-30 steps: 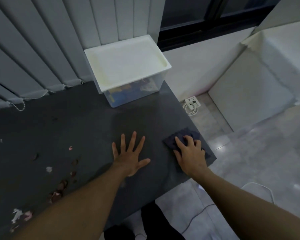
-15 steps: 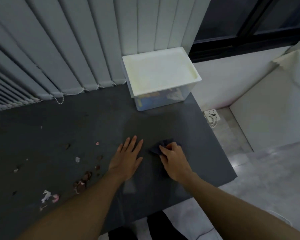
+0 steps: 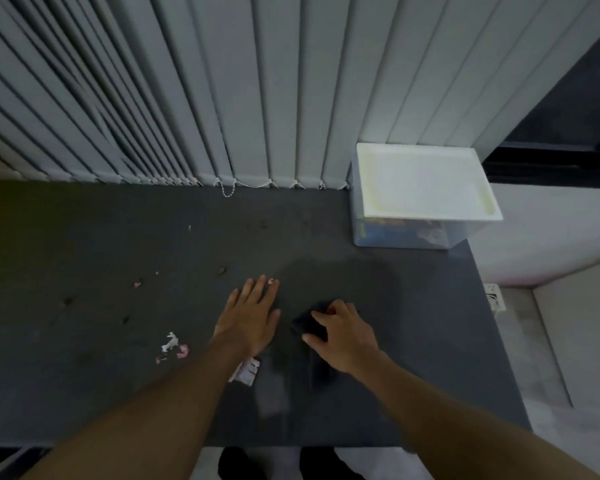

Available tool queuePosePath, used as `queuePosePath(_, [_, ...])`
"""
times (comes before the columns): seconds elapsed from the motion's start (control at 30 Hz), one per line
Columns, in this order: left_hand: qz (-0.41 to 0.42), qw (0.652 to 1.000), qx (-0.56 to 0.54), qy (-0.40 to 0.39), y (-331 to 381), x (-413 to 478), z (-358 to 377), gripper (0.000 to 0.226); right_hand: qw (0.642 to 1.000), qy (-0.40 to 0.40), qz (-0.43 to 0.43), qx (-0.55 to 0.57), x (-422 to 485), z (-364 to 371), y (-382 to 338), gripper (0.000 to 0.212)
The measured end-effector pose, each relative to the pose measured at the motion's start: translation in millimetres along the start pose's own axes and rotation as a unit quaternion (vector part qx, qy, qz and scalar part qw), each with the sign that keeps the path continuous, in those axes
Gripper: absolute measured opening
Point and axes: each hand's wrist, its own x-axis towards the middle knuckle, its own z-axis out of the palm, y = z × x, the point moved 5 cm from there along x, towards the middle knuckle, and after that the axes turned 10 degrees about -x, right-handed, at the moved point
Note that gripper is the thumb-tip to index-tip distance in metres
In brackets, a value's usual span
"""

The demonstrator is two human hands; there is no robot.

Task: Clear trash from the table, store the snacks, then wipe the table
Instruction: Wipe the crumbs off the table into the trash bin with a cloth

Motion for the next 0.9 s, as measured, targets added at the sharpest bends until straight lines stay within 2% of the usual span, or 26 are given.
queuePosePath(0.2, [-0.042, 0.997, -0.028, 0.051, -21, -19, -44, 0.063, 0.996, 0.065, -0.057, 0.020, 27, -69, -22, 0.063])
queuePosePath(0.37, [-0.097, 0.989, -0.032, 0.109, -53, -48, -94, 0.062, 0.984, 0.134, -0.115, -0.001, 45, -126, -75, 0.070])
queuePosePath(0.6, [-0.146, 0.974, -0.048, 0.167, -129, -110, -143, 0.064, 0.979, 0.115, -0.159, -0.047, 47, -153, -178, 0.079])
queuePosePath(0.9, [-0.209, 0.952, -0.096, 0.202, -244, -221, -158, 0.063, 0.969, 0.097, -0.213, -0.079, 23, -124, -328, 0.081])
